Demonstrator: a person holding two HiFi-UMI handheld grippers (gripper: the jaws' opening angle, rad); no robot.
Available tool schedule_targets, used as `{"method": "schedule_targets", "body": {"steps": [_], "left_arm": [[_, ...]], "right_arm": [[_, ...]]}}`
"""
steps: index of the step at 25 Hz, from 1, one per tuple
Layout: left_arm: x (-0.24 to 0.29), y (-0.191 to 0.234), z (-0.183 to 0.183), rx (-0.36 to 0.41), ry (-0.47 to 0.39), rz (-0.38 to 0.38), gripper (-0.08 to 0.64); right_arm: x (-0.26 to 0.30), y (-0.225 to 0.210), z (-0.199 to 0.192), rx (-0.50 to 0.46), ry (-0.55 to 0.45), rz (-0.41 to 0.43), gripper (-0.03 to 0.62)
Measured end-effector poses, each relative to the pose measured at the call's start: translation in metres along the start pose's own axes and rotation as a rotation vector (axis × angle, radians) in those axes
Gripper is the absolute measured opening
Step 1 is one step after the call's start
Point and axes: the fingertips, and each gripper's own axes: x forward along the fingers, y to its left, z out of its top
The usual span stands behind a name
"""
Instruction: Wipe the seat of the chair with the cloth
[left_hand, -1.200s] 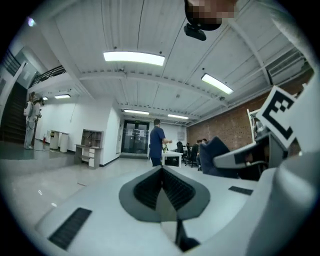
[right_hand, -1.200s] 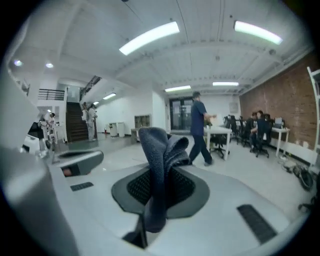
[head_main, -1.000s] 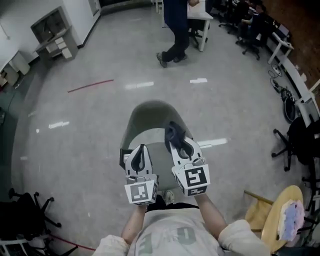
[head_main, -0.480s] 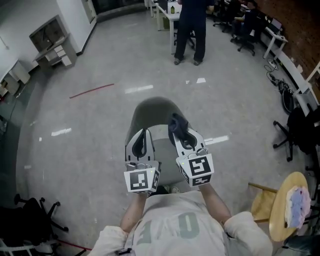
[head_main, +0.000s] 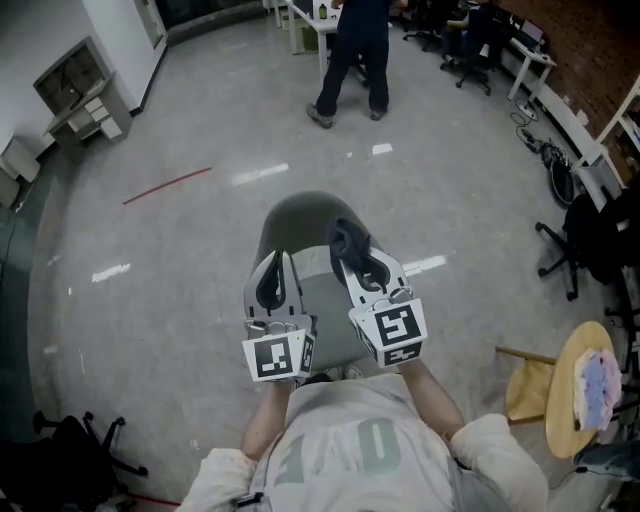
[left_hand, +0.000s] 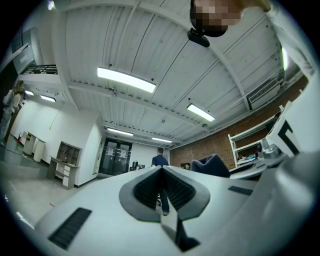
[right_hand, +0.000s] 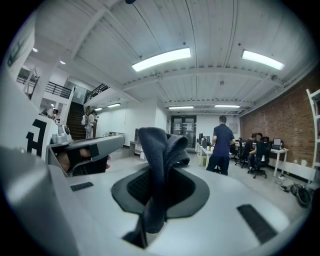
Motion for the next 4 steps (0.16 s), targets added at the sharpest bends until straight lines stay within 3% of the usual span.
{"method": "schedule_targets", "body": {"steps": [4], "left_arm": [[0.0125, 0.0088, 0.0038, -0.006, -0.019, -0.018, 0.015]], "right_arm": [[0.0094, -0.0027, 0.0039, -0.030, 0.004, -0.024, 0.057]]}}
